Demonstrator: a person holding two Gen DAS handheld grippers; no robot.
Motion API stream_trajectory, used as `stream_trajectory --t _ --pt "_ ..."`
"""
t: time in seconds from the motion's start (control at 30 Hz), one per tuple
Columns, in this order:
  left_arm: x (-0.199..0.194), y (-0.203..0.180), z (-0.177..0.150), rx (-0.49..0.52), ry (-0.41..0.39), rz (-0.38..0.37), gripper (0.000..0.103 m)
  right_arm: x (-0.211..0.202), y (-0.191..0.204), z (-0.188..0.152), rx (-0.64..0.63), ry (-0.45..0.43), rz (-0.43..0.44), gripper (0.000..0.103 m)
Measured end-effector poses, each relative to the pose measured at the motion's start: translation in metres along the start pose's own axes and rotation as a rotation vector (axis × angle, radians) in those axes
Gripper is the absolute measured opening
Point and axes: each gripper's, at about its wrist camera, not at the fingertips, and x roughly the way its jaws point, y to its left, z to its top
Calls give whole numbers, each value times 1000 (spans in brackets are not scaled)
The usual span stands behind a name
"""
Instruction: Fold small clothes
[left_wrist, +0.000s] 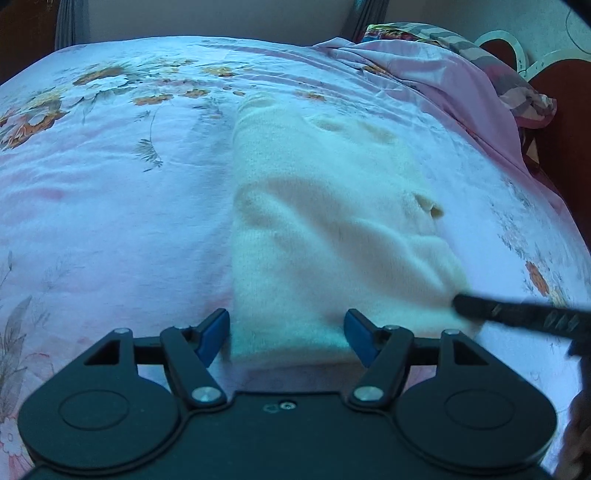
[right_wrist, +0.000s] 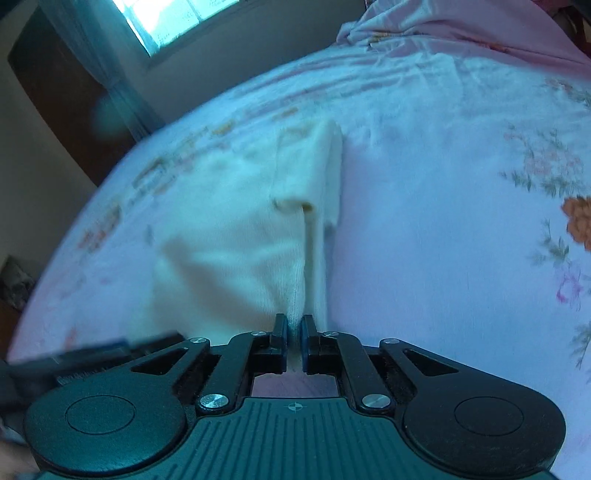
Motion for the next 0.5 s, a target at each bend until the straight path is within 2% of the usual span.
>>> stream_trajectory --t 0.13,0.33,0.43,0.5 --pt "-6 5 7 -13 -18 4 66 -18 15 23 -85 -107 -21 5" --pt "-2 4 31 -12 -64 46 66 30 49 63 -178 -81 -14 5" --pt "8 4 38 -5 -54 52 66 56 59 73 -214 -63 -29 5" --pt "17 1 38 9 -28 53 66 72 56 72 -247 -32 -74 5"
